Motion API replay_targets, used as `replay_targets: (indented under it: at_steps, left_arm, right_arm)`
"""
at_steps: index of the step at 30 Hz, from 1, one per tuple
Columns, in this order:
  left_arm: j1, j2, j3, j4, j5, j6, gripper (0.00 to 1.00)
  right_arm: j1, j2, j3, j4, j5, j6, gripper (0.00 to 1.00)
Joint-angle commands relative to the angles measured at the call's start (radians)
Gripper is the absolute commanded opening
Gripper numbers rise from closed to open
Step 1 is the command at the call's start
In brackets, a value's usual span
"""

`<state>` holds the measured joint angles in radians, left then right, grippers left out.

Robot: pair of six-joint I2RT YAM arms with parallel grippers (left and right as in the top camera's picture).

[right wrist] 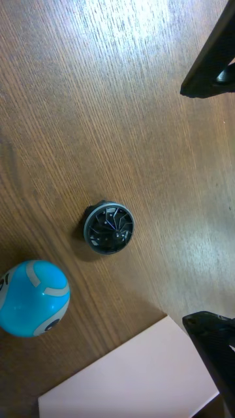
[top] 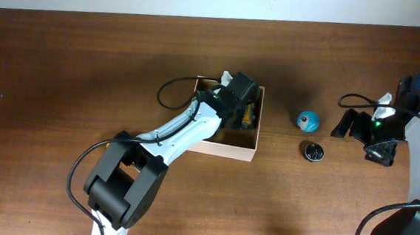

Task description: Pack container

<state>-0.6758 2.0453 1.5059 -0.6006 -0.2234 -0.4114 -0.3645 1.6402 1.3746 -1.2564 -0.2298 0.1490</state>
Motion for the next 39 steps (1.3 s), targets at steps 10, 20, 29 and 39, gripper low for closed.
replay_targets:
  at_steps: [10,20,29,39]
  left_arm:
    - [0.001,0.008,0.013,-0.037,-0.114,0.011,0.37]
    - [0.001,0.007,0.02,0.007,0.069,-0.029,0.22]
    - [0.005,0.006,0.058,0.04,0.043,-0.029,0.28]
    - [0.04,0.006,0.058,0.057,-0.004,-0.001,0.31]
  right_arm:
    - [-0.003,0.004,0.015,0.0,-0.005,-0.01,0.99]
    - [-0.003,0.004,0.015,0.0,-0.005,-0.01,0.99]
    - [-0.003,0.004,0.015,0.0,-0.005,-0.01,0.99]
    - [-0.003,0.004,0.015,0.0,-0.005,-0.01,0.99]
